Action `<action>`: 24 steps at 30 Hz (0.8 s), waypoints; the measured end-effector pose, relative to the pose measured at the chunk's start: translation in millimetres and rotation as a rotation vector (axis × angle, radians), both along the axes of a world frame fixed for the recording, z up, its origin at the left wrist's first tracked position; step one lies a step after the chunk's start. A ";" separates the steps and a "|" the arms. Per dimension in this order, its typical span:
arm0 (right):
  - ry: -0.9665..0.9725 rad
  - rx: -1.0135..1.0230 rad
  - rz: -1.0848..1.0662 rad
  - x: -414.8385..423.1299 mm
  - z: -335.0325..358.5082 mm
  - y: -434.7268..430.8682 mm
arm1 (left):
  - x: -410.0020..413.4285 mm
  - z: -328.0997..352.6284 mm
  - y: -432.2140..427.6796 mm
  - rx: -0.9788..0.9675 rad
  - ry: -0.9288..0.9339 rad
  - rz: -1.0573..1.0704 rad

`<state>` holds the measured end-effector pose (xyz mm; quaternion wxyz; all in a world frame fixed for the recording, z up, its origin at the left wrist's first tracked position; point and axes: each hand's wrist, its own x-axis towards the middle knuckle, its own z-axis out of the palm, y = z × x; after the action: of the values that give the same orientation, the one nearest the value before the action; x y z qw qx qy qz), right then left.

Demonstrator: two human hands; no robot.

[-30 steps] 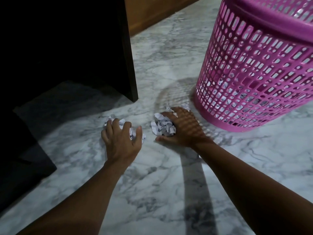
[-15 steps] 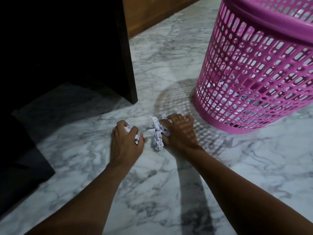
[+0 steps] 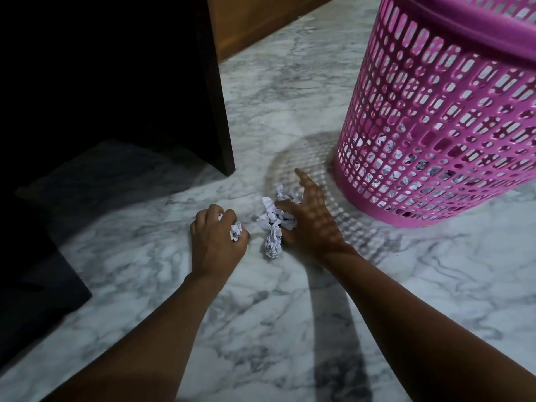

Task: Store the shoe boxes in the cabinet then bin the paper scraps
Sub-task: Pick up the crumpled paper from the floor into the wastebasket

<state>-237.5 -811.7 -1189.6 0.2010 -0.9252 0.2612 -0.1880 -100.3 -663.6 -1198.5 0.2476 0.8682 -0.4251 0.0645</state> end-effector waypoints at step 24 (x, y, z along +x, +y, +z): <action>0.022 0.329 -0.448 -25.2 78.4 -25.4 | -55.0 40.4 -3.1 0.045 0.384 -0.196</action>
<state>-262.7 -837.1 -1111.2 0.2990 -0.8014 0.4883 -0.1729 -155.3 -666.7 -1158.1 0.3095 0.8244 -0.4540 -0.1360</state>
